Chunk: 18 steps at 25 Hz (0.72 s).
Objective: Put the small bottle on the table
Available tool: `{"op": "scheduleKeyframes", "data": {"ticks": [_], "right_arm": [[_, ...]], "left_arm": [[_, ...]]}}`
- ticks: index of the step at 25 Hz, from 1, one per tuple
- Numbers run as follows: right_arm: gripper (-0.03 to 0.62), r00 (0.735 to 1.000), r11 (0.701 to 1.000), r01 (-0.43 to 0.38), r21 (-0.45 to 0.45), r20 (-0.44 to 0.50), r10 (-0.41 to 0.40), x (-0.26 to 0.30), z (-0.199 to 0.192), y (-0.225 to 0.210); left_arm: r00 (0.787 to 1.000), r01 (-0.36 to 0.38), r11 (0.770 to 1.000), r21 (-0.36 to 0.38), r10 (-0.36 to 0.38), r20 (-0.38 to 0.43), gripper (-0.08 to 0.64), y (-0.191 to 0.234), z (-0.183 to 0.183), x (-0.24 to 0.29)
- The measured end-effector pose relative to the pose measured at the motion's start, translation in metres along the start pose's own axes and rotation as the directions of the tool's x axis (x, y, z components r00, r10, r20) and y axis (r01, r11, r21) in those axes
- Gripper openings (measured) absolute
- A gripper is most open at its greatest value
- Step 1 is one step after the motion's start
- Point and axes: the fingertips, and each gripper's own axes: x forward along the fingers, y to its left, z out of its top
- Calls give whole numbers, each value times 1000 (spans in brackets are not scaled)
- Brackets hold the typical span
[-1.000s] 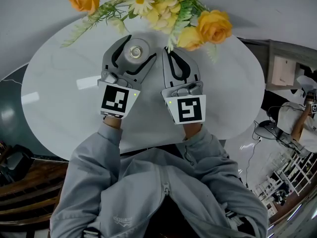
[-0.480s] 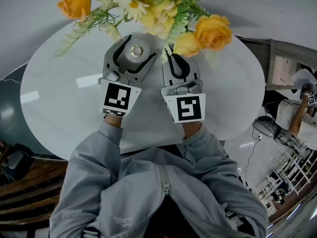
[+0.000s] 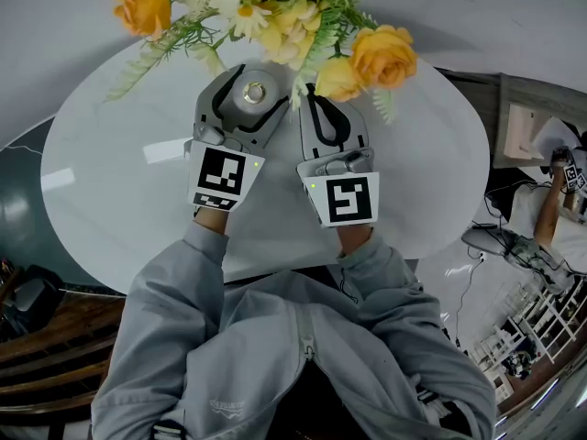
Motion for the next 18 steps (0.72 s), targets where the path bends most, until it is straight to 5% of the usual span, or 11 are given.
{"op": "scheduleKeyframes", "data": {"ticks": [7,14,18], "right_arm": [[26,1000,1000,-1,-28,18,2,-11,16,16],[26,1000,999,-5,-39,25,6,-36,36,15],[26,999,998,-14,-60,41,16,-54,57,28]], "left_arm": [[1000,3,1000,29,-4,9,378,-1,-3,-9],[994,-88,996,-16,89,56,397,-6,10,-35],[980,-111,992,-67,121,161,395,-10,40,-75]]}}
